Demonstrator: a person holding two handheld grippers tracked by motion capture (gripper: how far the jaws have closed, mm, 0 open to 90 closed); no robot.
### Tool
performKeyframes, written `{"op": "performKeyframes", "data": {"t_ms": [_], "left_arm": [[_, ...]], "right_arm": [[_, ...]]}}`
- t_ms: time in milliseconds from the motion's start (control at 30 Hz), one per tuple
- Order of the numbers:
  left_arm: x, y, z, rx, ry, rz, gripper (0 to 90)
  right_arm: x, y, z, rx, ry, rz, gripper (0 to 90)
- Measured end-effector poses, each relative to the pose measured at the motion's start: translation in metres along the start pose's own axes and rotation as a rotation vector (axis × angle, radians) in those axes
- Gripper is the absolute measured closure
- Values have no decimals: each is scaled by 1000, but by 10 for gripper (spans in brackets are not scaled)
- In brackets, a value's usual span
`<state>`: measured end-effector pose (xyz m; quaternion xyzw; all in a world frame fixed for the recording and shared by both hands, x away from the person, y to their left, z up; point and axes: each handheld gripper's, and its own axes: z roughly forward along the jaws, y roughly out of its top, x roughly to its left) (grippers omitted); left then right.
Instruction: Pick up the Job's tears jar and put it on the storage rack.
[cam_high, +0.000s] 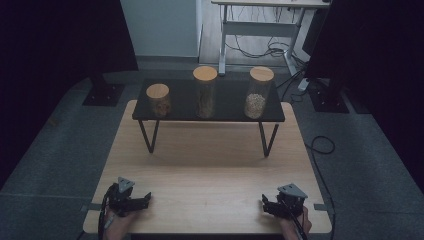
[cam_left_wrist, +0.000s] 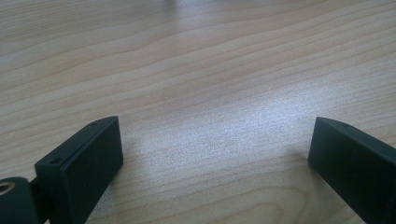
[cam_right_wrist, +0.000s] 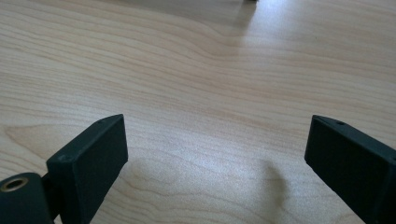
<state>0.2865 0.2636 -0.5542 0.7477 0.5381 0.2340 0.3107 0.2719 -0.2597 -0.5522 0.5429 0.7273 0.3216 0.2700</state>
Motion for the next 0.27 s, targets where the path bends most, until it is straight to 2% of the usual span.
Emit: {"op": "performKeyframes", "data": {"t_ms": [267], "left_arm": [[0, 0, 0, 0, 0, 0, 27]], "right_arm": [[-1, -4, 4, 29, 3, 5, 54]]}}
